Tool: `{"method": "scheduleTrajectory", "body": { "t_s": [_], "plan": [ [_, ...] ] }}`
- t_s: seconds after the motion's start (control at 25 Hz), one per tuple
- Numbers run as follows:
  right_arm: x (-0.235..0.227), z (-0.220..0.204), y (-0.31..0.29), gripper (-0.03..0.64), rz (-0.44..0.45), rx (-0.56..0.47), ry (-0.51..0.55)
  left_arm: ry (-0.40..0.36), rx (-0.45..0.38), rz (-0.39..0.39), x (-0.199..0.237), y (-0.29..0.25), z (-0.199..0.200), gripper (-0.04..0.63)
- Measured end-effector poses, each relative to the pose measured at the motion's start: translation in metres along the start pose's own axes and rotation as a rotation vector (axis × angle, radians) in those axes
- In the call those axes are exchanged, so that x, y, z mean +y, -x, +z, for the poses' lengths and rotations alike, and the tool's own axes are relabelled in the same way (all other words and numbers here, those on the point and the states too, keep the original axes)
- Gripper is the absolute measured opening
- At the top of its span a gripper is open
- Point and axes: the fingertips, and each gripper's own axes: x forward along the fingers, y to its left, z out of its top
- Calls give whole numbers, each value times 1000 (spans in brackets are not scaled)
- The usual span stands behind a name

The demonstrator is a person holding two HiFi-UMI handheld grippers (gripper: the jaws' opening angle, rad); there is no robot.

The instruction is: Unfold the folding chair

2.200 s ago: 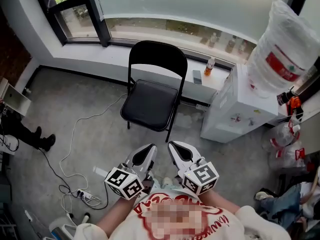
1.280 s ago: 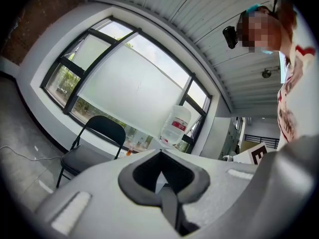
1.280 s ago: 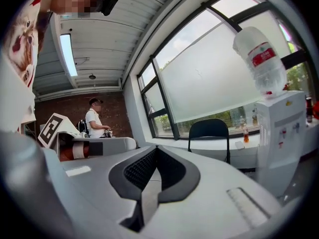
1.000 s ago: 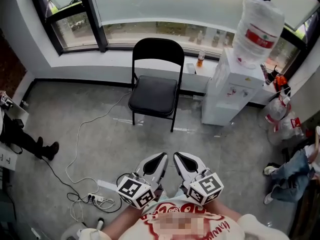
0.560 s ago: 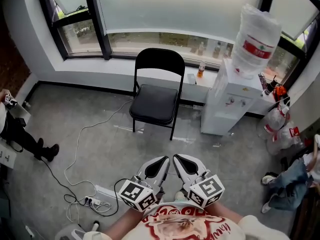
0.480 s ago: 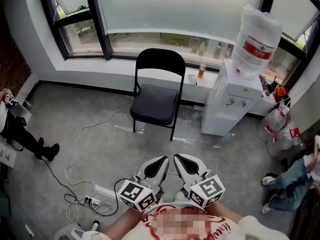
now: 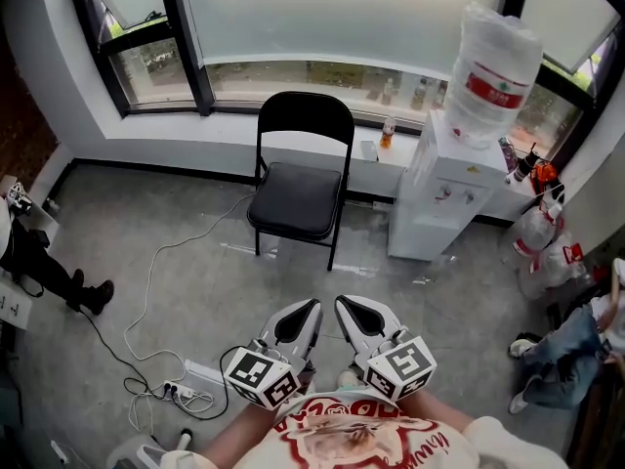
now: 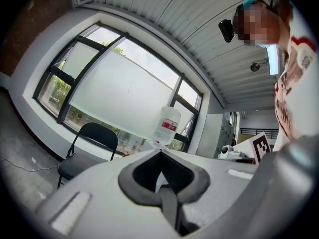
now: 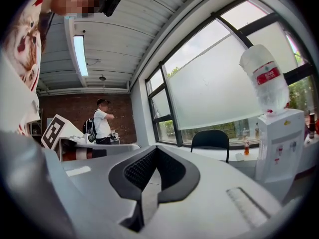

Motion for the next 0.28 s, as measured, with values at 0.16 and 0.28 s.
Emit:
{"method": "scheduleTrajectory", "body": {
  "t_s": [0.16,0.28],
  "plan": [
    [2,-2,1,24,7,7,2,1,5,-1,-2,0,-3,0],
    [4,-4,0,23,9,15,4,1,-2,-5,-1,1,-5,0]
  ]
}}
